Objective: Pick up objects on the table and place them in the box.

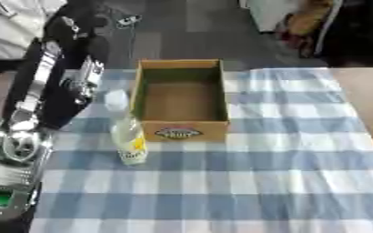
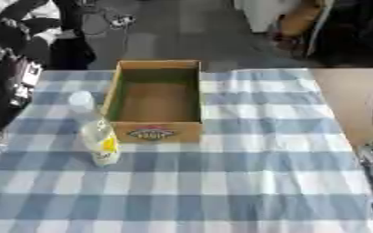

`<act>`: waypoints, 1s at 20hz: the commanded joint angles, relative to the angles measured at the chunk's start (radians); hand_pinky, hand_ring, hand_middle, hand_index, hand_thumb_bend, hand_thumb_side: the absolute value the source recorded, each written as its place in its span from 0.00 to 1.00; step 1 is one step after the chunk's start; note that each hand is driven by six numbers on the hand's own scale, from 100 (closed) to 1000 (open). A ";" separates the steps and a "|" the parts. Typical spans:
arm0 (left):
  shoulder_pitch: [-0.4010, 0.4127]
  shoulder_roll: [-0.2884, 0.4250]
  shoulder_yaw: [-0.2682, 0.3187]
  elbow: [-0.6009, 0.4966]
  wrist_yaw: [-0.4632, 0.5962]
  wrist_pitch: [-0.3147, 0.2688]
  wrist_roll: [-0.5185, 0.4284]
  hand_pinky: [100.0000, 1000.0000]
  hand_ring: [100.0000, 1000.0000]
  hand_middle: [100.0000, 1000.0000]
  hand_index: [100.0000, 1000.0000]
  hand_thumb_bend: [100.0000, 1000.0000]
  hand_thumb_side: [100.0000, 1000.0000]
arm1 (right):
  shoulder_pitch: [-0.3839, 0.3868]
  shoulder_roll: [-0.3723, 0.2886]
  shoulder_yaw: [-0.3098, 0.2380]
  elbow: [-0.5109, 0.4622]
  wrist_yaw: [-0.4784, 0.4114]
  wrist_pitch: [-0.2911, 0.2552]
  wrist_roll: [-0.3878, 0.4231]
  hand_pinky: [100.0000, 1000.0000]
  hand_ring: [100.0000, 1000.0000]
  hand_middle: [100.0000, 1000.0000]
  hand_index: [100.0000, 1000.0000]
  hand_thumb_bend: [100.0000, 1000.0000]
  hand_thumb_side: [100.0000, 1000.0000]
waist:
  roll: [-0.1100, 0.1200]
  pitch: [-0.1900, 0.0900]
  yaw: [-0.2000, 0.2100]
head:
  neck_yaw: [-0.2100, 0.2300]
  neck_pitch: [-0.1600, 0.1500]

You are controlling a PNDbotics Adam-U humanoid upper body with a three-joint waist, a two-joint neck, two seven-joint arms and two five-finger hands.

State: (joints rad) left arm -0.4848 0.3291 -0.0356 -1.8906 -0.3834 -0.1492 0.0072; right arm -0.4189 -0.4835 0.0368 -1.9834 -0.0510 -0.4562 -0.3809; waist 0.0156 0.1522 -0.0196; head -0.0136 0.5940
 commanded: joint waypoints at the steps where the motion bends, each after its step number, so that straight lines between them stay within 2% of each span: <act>1: -0.006 0.012 0.012 -0.019 -0.005 0.000 0.001 0.90 0.77 0.93 0.98 1.00 0.82 | -0.017 -0.012 -0.009 -0.017 -0.001 -0.002 0.001 0.42 0.47 0.51 0.72 0.00 0.95 | -0.002 -0.012 -0.001 | 0.004 -0.002; 7: -0.006 0.014 0.011 -0.019 -0.008 0.000 -0.007 0.91 0.77 0.93 0.99 1.00 0.85 | -0.018 -0.012 -0.009 -0.017 -0.002 -0.003 0.002 0.42 0.47 0.51 0.72 0.00 0.95 | -0.002 -0.013 -0.004 | 0.006 -0.003; 10: -0.012 0.030 0.013 -0.016 -0.030 0.015 -0.052 0.89 0.74 0.92 0.98 1.00 0.89 | -0.017 -0.011 -0.009 -0.017 -0.003 -0.002 0.002 0.42 0.47 0.51 0.72 0.00 0.95 | -0.002 -0.011 -0.011 | -0.005 -0.003; 13: -0.025 0.086 0.008 0.004 -0.061 0.042 -0.110 0.89 0.75 0.93 0.98 1.00 0.92 | -0.012 -0.014 -0.008 -0.017 -0.002 0.001 0.004 0.42 0.47 0.51 0.72 0.00 0.95 | 0.001 -0.014 -0.011 | -0.003 0.009; 15: -0.039 0.151 -0.010 0.035 -0.074 0.055 -0.152 0.90 0.76 0.93 0.99 1.00 0.93 | -0.006 -0.018 -0.008 -0.017 -0.001 0.003 0.004 0.42 0.47 0.51 0.72 0.00 0.95 | 0.006 -0.018 -0.011 | -0.002 0.016; 20: -0.078 0.278 -0.044 0.126 -0.043 0.066 -0.210 0.90 0.76 0.93 0.99 1.00 0.97 | 0.003 -0.026 -0.004 -0.017 -0.001 0.007 0.008 0.42 0.47 0.50 0.72 0.00 0.95 | 0.015 -0.026 -0.010 | -0.001 0.026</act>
State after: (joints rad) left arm -0.5431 0.5556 -0.0777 -1.7731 -0.4345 -0.0840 -0.1903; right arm -0.4098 -0.4849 0.0376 -1.9834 -0.0511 -0.4515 -0.3753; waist 0.0306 0.1419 -0.0295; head -0.0150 0.6122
